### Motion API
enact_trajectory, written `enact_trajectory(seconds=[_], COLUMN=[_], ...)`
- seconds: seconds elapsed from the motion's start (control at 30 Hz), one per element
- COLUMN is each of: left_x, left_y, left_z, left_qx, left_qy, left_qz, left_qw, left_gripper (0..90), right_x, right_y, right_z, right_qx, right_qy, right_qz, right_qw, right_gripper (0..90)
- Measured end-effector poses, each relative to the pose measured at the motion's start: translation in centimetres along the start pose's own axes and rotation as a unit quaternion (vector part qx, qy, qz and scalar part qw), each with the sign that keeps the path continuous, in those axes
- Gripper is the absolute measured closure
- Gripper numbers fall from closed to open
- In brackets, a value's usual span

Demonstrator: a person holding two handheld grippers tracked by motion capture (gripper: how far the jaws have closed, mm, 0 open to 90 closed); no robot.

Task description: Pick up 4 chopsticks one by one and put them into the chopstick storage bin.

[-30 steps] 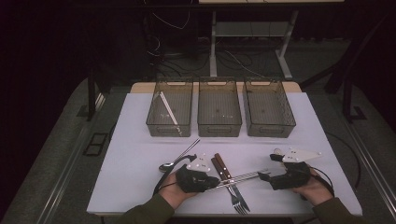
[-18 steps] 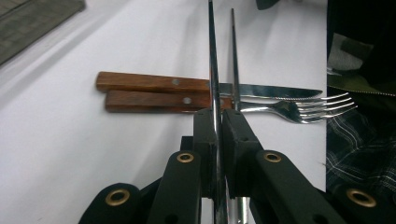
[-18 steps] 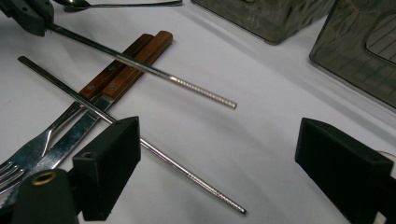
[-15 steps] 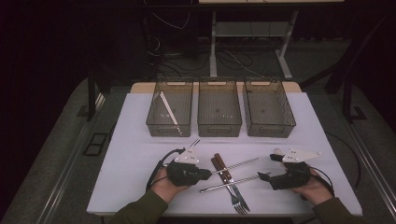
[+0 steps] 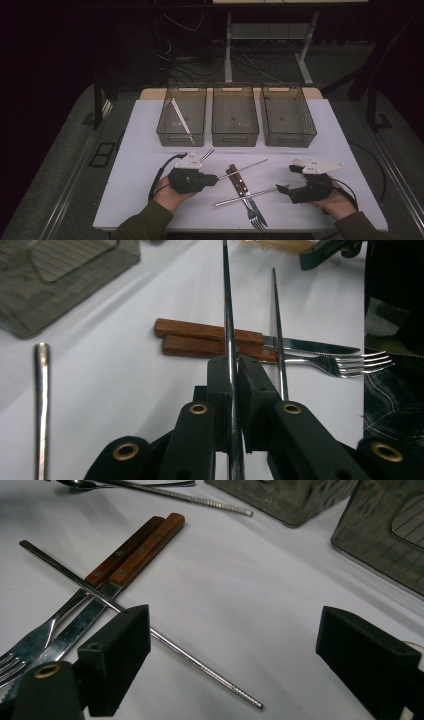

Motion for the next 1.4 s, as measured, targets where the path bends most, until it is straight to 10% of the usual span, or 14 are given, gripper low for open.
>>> enact_trajectory(seconds=[0.7,1.4], left_x=[-3.2,-6.3], left_y=[4.4,9.2], left_z=[-0.4,-2.0], left_qx=[-0.038,-0.082], left_qy=[-0.032,-0.049], left_qz=[0.046,0.115], left_qw=[0.9977,0.9888], left_gripper=[84.1,84.1], right_x=[0.1,0.1], right_y=[0.0,0.0], right_z=[0.0,-0.1], right_qx=[0.001,0.001], right_qy=[0.001,0.004], right_qz=[0.0,-0.001], right_qw=[1.0,1.0], right_gripper=[14.0,14.1])
Point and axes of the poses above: each handheld gripper's, and its own axes: x roughly forward along the jaws, z roughly out of its top, y roughly to its left, the point moved 9 cm from there along x, roughly forward along the jaws, and after that the axes turned 12 degrees about z, right-handed, at the moved point
